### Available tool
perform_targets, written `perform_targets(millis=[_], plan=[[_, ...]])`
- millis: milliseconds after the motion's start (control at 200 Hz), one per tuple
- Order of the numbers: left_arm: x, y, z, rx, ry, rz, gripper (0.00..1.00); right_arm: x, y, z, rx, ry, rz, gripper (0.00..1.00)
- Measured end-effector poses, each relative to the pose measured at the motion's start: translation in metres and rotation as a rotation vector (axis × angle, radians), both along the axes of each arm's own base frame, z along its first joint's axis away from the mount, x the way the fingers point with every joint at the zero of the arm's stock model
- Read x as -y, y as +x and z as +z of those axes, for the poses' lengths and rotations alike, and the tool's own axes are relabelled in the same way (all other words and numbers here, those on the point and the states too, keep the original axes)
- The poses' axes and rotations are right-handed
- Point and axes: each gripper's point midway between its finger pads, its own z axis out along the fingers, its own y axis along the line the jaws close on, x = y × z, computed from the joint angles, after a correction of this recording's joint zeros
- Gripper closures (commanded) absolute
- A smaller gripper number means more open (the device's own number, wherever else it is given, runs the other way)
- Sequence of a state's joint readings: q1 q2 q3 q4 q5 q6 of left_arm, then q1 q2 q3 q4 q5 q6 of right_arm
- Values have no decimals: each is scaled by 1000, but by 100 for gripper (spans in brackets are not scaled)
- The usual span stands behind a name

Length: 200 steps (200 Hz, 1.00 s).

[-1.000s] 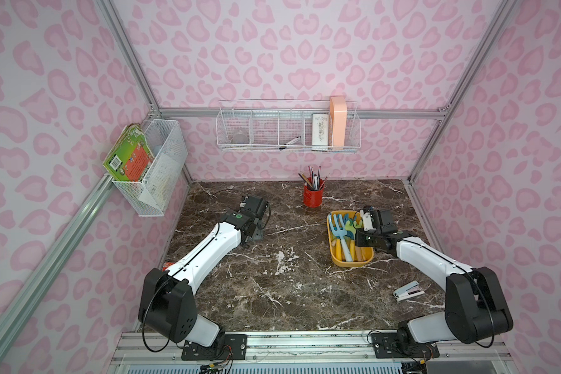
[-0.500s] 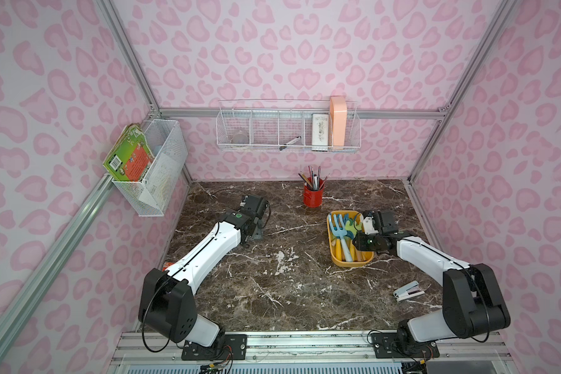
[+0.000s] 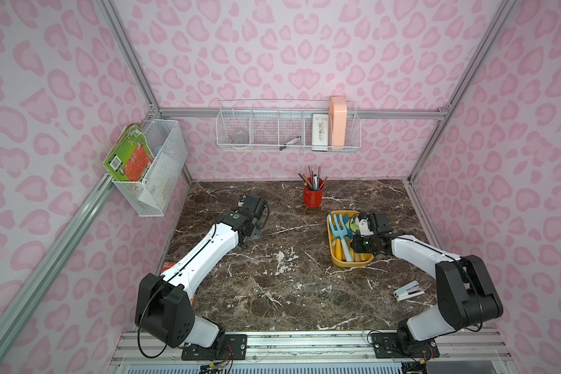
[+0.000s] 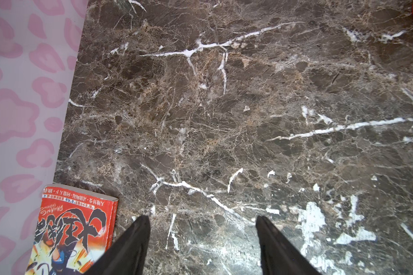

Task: Take the hand rake out of the storage box
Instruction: Pick up the rake from the storage box, then place the rake at the center of the board.

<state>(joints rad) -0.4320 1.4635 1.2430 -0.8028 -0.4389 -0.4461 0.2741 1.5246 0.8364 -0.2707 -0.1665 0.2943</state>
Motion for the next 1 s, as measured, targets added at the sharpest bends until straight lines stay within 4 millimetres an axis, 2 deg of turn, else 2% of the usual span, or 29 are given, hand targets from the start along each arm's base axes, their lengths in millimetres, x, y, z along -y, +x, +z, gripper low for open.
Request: perform_targets(millis=[260, 370, 485, 610, 695, 1000], plan=[[-1, 1, 4, 5, 9, 5, 25, 11, 12, 47, 101, 2, -40, 91], [-1, 3, 4, 3, 9, 5, 25, 32, 17, 56, 118, -4, -95, 92], [1, 4, 4, -1, 6, 3, 25, 70, 25, 58, 119, -22, -173, 91], [5, 6, 5, -2, -10, -5, 25, 107, 31, 48, 92, -62, -231, 92], [10, 7, 3, -12, -23, -18, 25, 121, 35, 33, 51, -97, -244, 91], [34, 13, 9, -5, -51, -75, 25, 134, 57, -6, -41, -236, -212, 87]])
